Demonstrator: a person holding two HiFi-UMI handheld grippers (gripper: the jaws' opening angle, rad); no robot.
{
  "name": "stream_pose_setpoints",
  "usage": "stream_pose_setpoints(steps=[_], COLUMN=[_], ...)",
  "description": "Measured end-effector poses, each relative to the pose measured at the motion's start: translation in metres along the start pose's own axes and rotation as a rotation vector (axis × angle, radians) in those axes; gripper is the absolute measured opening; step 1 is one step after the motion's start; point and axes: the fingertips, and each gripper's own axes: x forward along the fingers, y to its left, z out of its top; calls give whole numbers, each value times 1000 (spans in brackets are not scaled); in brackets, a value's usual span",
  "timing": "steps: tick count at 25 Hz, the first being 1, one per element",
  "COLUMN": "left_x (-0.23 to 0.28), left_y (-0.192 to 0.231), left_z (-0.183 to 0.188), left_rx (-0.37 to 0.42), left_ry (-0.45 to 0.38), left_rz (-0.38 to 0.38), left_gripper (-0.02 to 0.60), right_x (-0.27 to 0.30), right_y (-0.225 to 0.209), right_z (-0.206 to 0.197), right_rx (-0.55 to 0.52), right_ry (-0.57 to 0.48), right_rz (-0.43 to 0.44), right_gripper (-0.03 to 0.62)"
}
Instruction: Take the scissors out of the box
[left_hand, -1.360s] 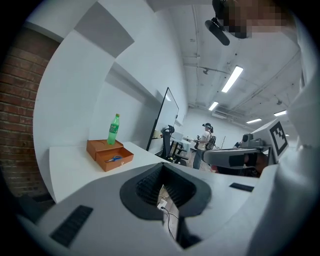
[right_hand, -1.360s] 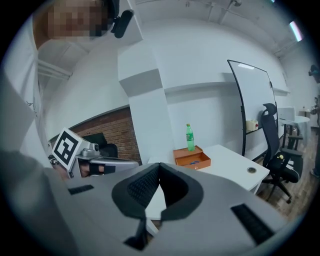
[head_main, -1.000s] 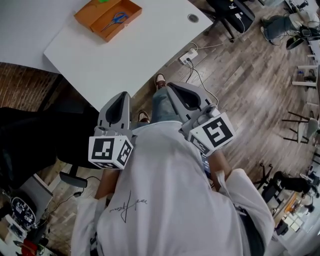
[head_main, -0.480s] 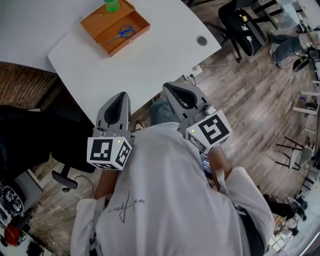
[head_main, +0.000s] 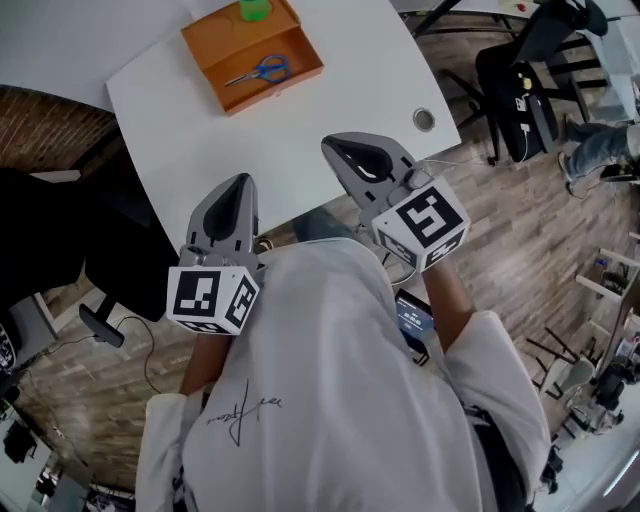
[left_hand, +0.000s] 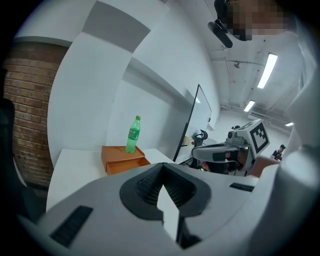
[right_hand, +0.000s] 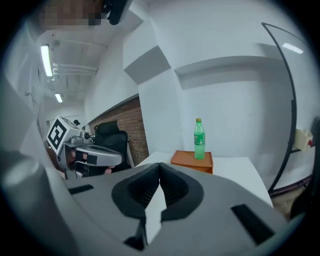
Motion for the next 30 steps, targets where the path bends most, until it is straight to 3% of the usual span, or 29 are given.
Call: stream_pose_setpoints(steps=[9, 16, 24, 30], left_x=[45, 64, 77, 75], left_y=[4, -2, 16, 29], left_z=[7, 5, 4, 9], left_rx=[-37, -53, -72, -95], left_ry=[-22, -10, -17, -27], left_rz=[118, 178, 261, 278], left_gripper=[3, 3, 3, 3], right_x=[36, 61, 94, 112], right_y=[-56, -71, -89, -86], right_z=[0, -6, -6, -15], right_rx=[-110, -190, -250, -273], right_ry=[53, 105, 142, 204], right_rz=[130, 246, 307, 336], right_gripper=[9, 11, 11, 14])
